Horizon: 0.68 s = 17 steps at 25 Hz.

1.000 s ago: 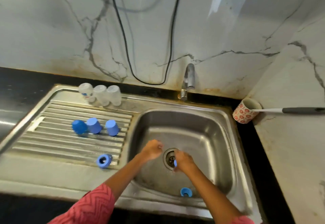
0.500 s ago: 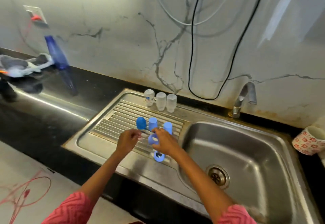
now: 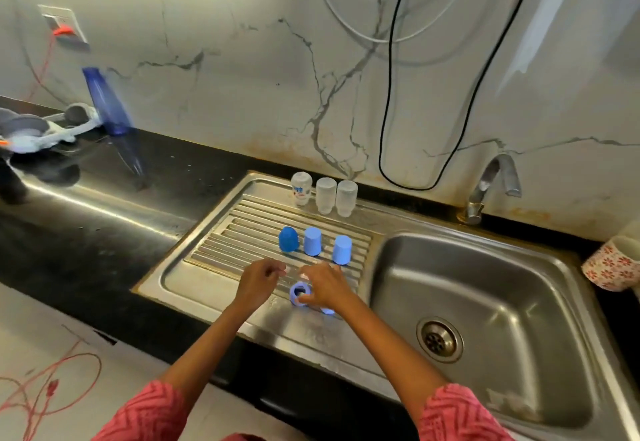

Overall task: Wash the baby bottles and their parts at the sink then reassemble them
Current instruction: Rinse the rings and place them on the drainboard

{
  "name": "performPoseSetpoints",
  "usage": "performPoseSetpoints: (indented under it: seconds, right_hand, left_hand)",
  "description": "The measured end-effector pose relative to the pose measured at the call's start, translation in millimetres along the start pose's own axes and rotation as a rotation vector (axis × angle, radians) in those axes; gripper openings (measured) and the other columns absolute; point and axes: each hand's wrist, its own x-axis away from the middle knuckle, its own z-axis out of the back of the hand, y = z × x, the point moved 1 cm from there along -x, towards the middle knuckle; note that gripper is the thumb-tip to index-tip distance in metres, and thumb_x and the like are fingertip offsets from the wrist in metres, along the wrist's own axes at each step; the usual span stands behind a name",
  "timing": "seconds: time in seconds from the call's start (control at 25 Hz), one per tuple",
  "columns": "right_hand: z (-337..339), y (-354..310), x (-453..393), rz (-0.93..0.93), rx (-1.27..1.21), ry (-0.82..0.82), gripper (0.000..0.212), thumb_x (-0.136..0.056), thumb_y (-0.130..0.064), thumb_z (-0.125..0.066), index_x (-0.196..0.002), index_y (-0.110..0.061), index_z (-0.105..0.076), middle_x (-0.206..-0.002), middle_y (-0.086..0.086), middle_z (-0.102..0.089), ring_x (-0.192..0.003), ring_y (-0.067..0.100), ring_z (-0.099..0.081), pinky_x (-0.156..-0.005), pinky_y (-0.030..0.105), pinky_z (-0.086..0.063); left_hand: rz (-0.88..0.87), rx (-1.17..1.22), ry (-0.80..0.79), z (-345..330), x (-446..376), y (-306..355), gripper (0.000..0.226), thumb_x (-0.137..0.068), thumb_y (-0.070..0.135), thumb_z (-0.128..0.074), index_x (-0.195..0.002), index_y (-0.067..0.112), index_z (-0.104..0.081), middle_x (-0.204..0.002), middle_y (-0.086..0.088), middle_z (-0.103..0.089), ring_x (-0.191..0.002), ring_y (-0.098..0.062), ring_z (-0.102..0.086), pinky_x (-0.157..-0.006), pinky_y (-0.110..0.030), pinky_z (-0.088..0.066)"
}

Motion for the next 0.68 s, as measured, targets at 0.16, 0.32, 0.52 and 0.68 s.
performPoseSetpoints:
  seconds: [0.16,0.32,0.52,0.68]
  right_hand:
    - [11.4,19.3,20.4,-0.121,-0.309,0.179,0.019,-0.084,-0.018,-0.055,-0.075,-0.001,-0.059,-0.076,0.016,-0.063,-0.071,0.03,-0.059,-0.062,0.041,-0.047]
    - [16.0,65.0,53.7,-0.263,-0.29,0.195,0.037,-0.08,-0.038,-0.046,-0.077,-0.006,-0.065,-0.078,0.016,-0.066,-0.075,0.033,-0.062,-0.061,0.034,-0.043]
    - [12.8,147.3,135.6,-0.545,-0.259,0.125,0.017,-0.087,-0.02,-0.053,-0.079,-0.007,-0.062,-0.087,0.019,-0.066,-0.084,0.036,-0.061,-0.067,0.035,-0.045]
    - [-0.6,221.0,193.9,-0.738,-0.199,-0.117,0.014,-0.086,-0.013,-0.052,-0.086,-0.016,-0.066,-0.099,0.013,-0.067,-0.093,0.03,-0.063,-0.077,0.031,-0.048]
  left_hand:
    - [-0.085,0.004,-0.086,-32.4,4.6,38.4,0.023,-0.085,-0.007,-0.051,-0.093,0.0,-0.071,-0.09,-0.013,-0.071,-0.081,-0.024,-0.066,-0.076,-0.035,-0.052]
    - [-0.213,0.021,-0.261,-82.4,6.4,77.9,0.028,-0.082,0.011,-0.049,-0.093,-0.002,-0.071,-0.092,-0.015,-0.071,-0.084,-0.023,-0.064,-0.075,-0.031,-0.047]
    - [-0.208,0.043,-0.529,-168.9,21.1,117.9,0.023,-0.086,-0.008,-0.047,-0.092,-0.003,-0.069,-0.09,-0.022,-0.071,-0.053,0.009,-0.057,-0.054,-0.007,-0.041]
    - [-0.118,-0.044,-0.648,-222.3,40.7,132.0,0.023,-0.089,-0.002,-0.05,-0.1,0.0,-0.069,-0.096,-0.016,-0.071,-0.064,-0.001,-0.062,-0.055,-0.007,-0.042]
